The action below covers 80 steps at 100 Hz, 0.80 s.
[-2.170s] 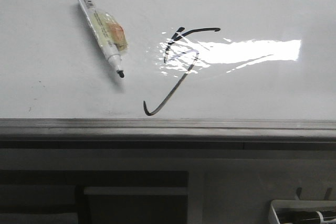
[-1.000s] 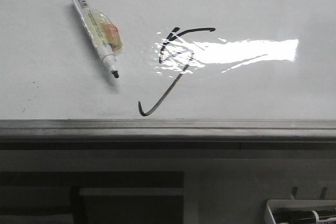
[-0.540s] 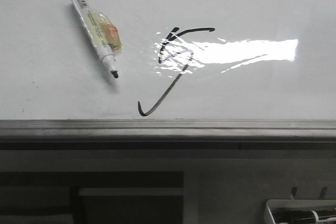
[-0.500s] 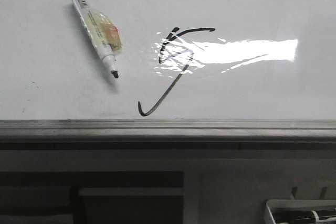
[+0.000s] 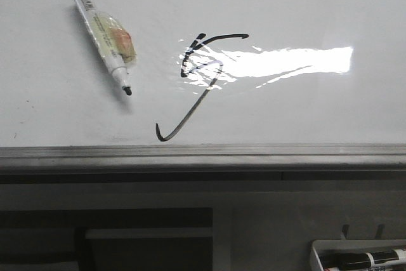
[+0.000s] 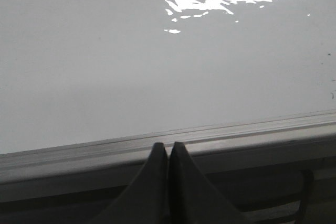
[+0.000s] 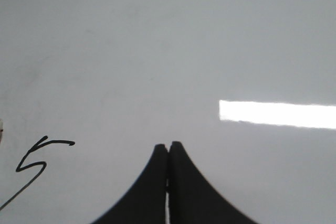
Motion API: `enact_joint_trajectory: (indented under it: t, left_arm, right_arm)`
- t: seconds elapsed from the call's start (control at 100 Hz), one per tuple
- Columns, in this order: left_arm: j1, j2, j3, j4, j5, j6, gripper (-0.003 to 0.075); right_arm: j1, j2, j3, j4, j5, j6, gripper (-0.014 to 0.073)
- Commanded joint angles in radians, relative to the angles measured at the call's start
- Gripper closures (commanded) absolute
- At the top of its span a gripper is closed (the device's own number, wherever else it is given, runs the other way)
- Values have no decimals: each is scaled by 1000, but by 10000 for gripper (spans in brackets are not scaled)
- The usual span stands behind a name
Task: Write number 5 on whiteboard
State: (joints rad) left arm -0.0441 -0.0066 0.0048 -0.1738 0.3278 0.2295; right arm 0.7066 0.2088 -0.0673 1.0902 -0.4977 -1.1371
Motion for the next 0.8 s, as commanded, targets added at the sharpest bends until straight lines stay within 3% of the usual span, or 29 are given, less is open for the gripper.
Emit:
enact_joint_trajectory:
  t: [0.0,0.15,0.26,0.34,0.41,0.7,0.79]
  left_arm:
    - [6,-27,17,-7,-69,-12,741]
    - [6,-27,17,-7,-69,-12,741]
    - [6,-27,17,-7,-69,-12,741]
    - [6,-27,17,-7,-69,-12,741]
    - [6,-27,17,-7,-69,-12,741]
    - [6,-27,17,-7,-69,-12,741]
    - [6,-27,17,-9,-69,-12,741]
  right_arm:
    - [-110,53,7,-326,-4,308,662]
    - [-383,91,37,-647,225,622,662]
    - [-575,75,48,-979,429,876,662]
    - [-660,44,74,-1184,429,1085,662]
    - [-709,-4,109,-1204,375,1143,662]
    - [-728,-232,105,-1204,709,1143,662]
    - [-728,-232,105,-1204,754,1143,662]
